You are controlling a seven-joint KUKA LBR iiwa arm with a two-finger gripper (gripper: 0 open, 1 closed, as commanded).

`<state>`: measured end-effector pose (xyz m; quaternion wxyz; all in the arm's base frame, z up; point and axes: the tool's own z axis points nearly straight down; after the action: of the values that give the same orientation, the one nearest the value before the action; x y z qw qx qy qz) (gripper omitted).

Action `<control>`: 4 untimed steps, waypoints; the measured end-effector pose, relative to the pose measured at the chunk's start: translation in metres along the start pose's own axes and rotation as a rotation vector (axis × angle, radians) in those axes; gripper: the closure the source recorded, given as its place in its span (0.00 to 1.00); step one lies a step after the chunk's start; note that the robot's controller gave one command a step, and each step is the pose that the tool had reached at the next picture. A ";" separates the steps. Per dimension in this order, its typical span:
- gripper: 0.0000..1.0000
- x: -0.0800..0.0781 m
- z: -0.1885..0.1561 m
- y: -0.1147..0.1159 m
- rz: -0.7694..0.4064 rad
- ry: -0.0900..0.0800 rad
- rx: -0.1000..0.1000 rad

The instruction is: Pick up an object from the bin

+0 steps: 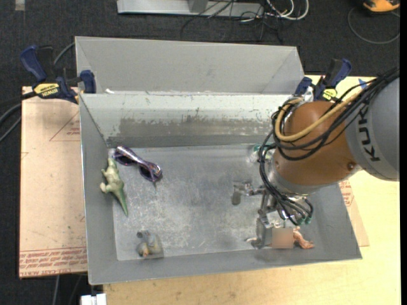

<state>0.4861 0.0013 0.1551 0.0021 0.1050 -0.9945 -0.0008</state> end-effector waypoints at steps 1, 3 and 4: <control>0.00 0.010 0.009 -0.113 0.048 -0.006 0.004; 0.00 0.016 0.077 -0.126 0.318 -0.014 0.001; 1.00 0.019 0.075 -0.130 -0.140 -0.041 -0.005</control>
Offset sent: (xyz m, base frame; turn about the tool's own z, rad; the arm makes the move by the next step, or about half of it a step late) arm -0.0055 -0.0853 -0.0268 -0.2827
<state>0.4945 -0.1297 0.0798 -0.0180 0.1744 -0.9845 -0.0058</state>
